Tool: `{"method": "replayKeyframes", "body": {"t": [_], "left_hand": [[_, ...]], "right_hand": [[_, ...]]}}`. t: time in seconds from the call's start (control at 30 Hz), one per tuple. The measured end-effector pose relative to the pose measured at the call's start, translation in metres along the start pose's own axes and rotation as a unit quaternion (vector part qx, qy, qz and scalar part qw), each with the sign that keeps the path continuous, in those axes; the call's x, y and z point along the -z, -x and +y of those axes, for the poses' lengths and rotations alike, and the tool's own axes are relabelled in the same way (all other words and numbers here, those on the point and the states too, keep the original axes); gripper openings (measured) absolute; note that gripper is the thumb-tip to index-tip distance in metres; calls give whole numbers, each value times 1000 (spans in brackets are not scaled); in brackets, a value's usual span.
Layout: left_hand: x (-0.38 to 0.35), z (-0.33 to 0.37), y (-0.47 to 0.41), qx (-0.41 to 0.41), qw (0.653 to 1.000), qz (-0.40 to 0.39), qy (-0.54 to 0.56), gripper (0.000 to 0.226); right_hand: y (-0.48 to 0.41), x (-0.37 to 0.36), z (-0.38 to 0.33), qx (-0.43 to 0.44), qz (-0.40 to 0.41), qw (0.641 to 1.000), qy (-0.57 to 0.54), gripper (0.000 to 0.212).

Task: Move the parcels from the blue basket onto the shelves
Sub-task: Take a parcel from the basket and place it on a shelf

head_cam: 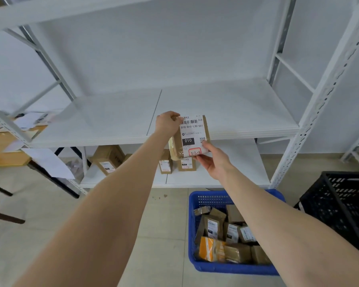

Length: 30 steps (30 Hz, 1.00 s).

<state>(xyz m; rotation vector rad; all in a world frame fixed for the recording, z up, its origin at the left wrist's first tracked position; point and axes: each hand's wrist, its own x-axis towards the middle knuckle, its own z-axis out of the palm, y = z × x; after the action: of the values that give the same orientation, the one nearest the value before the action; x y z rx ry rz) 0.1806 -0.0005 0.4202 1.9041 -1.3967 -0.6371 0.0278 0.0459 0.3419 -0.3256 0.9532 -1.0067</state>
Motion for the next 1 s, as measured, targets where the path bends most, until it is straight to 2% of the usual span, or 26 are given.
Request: {"method": "replayKeyframes", "body": {"t": [0.17,0.43,0.57,0.83,1.0], "left_hand": [[22,-21,-3,17,1000,-8,5,38],[58,-79,-14,34,999,-5,15,36],[80,-109,-21,48,998,1,29,33],[129,-166,-54,91,995,8,45,43],[165,-197,-98,95,994,19,59,42]], "right_hand": [[0,-21,13,-4,19,1000,16,44],[-11,-61,59,-14,35,999,31,55],[-18,-87,82,-22,38,999,26,52],[-56,-146,121,-41,24,997,61,55],[-98,-197,137,-53,14,996,70,43]]}}
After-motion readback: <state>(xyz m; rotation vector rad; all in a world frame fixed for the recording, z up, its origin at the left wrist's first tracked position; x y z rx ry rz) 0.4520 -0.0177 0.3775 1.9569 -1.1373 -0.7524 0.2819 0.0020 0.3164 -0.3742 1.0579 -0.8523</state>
